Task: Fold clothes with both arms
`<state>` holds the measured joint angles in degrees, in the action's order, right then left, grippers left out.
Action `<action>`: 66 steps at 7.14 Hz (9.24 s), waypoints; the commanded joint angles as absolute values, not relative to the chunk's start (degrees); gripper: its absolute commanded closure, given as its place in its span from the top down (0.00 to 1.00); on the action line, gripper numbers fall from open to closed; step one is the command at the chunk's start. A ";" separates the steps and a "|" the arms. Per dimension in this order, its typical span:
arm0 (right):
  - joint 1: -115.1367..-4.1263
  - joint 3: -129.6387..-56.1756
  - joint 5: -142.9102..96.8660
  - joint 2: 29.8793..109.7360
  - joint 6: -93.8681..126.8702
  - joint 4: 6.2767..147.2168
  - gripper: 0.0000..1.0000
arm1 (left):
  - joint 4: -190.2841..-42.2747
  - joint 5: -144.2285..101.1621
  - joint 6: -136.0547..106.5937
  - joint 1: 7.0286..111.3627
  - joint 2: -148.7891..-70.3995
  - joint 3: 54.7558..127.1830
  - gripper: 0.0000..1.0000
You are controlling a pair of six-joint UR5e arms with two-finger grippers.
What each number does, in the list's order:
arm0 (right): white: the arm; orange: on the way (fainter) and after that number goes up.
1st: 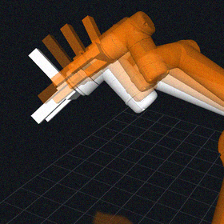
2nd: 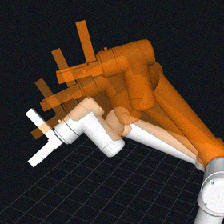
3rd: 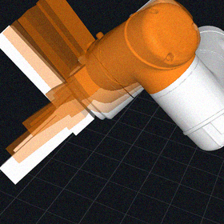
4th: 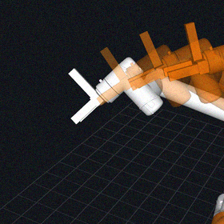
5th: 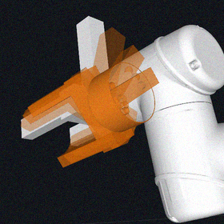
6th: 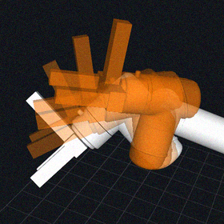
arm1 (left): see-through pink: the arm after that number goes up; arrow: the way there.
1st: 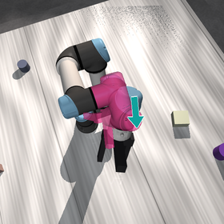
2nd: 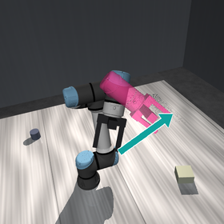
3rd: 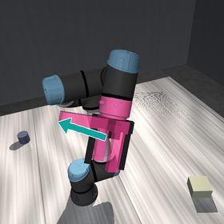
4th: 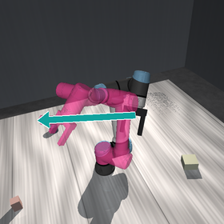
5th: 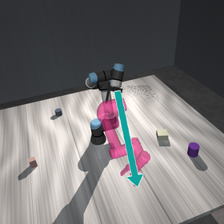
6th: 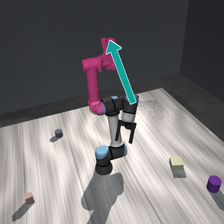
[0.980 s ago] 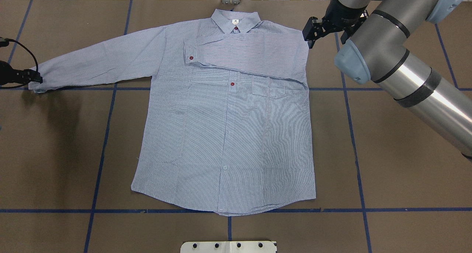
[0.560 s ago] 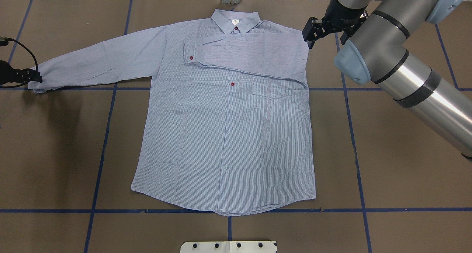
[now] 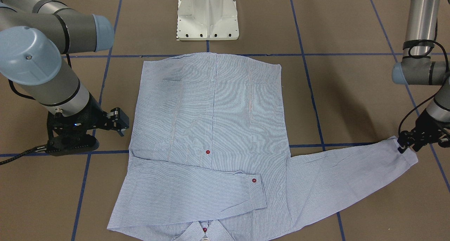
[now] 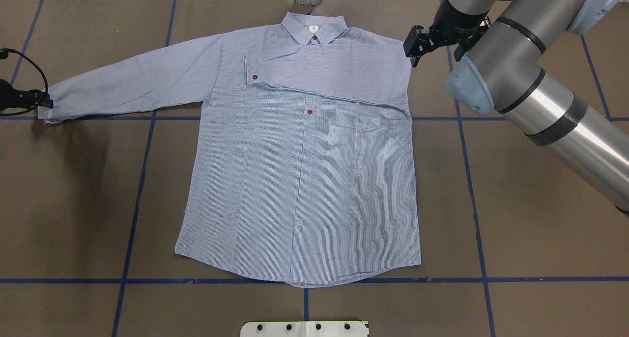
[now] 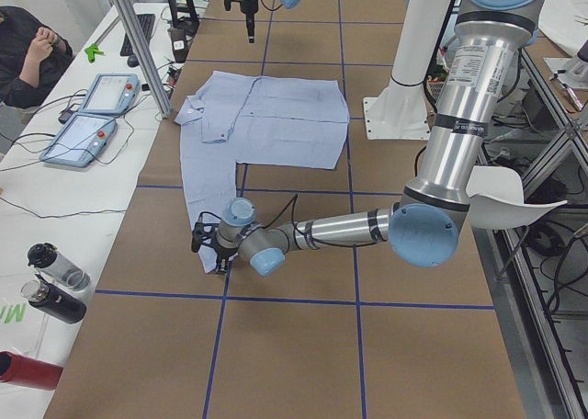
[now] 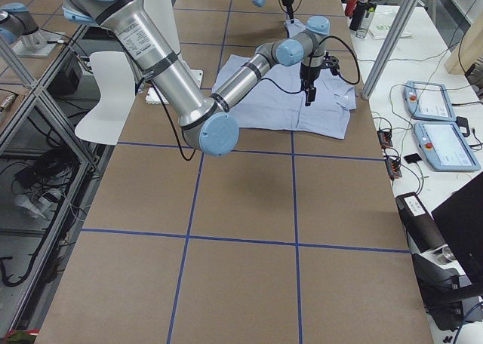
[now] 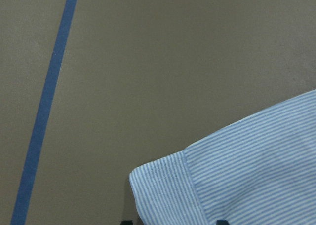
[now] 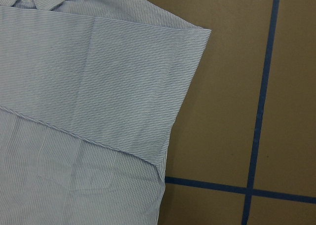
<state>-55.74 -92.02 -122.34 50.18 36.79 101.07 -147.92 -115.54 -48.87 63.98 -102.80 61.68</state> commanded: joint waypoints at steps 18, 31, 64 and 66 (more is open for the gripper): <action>-55.46 -92.55 -122.26 50.71 36.74 101.07 0.99 | -147.48 -115.31 -49.75 64.34 -102.48 62.14 0.57; -55.46 -92.46 -122.08 52.47 36.56 98.70 0.99 | -147.39 -115.58 -49.75 64.25 -102.39 62.23 0.30; -63.81 -106.44 -122.70 76.99 25.75 98.70 1.00 | -134.98 -126.21 -95.19 50.01 -150.11 61.72 0.00; -63.81 -106.35 -122.70 76.99 25.75 98.70 1.00 | -136.76 -123.24 -95.19 48.09 -150.38 60.82 0.00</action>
